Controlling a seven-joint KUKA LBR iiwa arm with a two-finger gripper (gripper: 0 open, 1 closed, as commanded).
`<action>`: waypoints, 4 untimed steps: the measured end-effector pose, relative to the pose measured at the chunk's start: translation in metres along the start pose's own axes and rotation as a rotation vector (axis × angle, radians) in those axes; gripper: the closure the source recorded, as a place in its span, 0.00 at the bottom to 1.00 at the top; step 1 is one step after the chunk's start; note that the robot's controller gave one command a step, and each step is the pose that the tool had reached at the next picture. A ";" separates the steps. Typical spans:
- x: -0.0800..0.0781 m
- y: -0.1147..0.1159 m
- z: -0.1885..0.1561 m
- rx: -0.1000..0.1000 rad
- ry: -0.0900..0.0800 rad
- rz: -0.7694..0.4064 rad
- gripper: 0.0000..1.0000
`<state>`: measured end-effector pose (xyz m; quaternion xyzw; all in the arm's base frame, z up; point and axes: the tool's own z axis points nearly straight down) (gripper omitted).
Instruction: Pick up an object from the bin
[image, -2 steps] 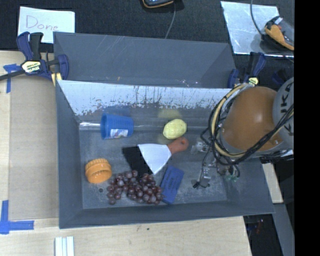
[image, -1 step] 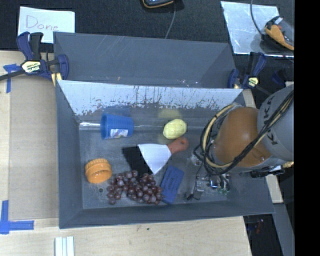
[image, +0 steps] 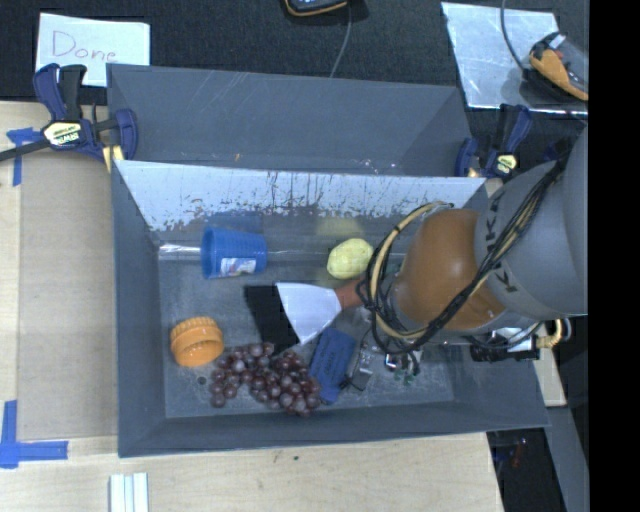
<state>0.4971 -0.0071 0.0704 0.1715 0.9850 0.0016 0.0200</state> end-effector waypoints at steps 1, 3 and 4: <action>-0.008 -0.034 -0.080 0.003 0.010 -0.177 0.00; 0.017 0.030 -0.005 -0.001 -0.010 -0.031 1.00; 0.041 0.085 -0.005 -0.008 -0.026 -0.051 1.00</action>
Offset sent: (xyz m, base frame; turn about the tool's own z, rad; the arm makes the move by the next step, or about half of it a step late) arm -0.0123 0.0364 -0.0004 -0.0330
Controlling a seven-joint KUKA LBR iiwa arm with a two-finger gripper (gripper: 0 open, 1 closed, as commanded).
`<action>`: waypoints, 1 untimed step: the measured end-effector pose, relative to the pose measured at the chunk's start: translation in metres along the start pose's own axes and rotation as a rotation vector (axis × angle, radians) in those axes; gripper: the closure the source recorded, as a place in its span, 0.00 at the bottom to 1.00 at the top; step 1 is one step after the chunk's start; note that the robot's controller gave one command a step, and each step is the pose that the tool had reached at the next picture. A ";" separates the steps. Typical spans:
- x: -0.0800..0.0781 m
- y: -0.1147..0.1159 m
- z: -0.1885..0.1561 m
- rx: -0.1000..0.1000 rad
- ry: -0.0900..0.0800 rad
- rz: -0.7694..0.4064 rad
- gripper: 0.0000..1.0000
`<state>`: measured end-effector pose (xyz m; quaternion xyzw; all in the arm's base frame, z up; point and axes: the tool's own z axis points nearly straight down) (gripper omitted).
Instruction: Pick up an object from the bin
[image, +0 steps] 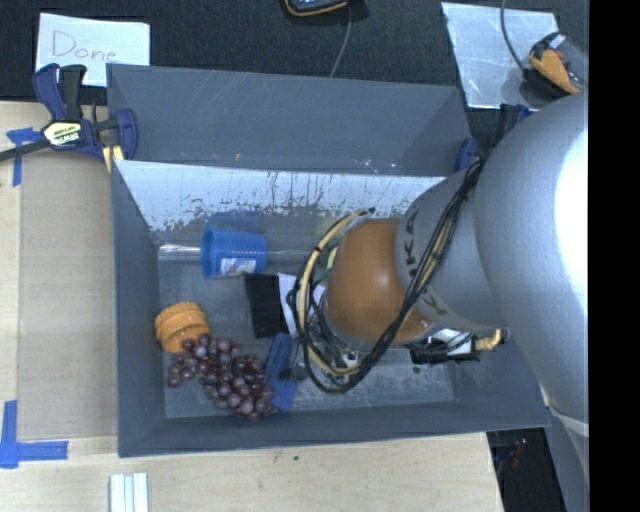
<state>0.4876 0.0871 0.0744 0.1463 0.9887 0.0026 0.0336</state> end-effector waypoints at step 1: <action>-0.016 0.004 0.002 0.007 0.009 0.074 1.00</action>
Offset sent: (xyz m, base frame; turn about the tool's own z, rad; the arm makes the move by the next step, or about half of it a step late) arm 0.0089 0.0264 0.0737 0.0041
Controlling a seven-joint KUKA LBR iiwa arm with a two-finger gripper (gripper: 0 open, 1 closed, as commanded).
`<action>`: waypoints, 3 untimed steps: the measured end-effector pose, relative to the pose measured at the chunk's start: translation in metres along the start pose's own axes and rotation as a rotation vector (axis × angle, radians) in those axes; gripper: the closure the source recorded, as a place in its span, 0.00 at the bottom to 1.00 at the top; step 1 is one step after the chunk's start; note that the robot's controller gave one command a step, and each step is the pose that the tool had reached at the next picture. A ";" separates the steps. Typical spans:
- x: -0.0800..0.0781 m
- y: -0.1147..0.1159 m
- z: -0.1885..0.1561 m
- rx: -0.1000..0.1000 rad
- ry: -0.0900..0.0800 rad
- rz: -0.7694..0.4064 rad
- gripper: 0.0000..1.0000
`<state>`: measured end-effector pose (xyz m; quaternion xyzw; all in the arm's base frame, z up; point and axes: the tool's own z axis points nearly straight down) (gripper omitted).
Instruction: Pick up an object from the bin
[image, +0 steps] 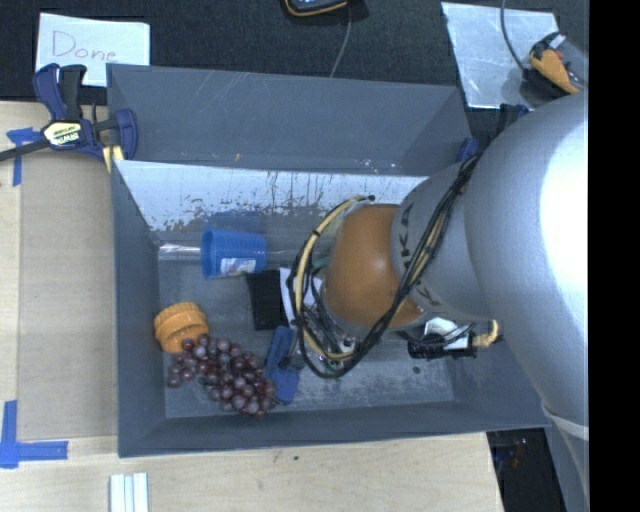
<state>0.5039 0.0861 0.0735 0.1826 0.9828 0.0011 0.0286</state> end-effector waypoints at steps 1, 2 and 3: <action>0.007 0.007 -0.029 0.004 0.002 -0.031 1.00; -0.010 -0.029 -0.028 0.008 0.001 0.063 1.00; 0.000 0.010 -0.138 -0.004 -0.006 -0.015 1.00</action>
Offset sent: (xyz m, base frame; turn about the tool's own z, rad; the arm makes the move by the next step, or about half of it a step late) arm -0.0023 -0.0274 0.0291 0.0608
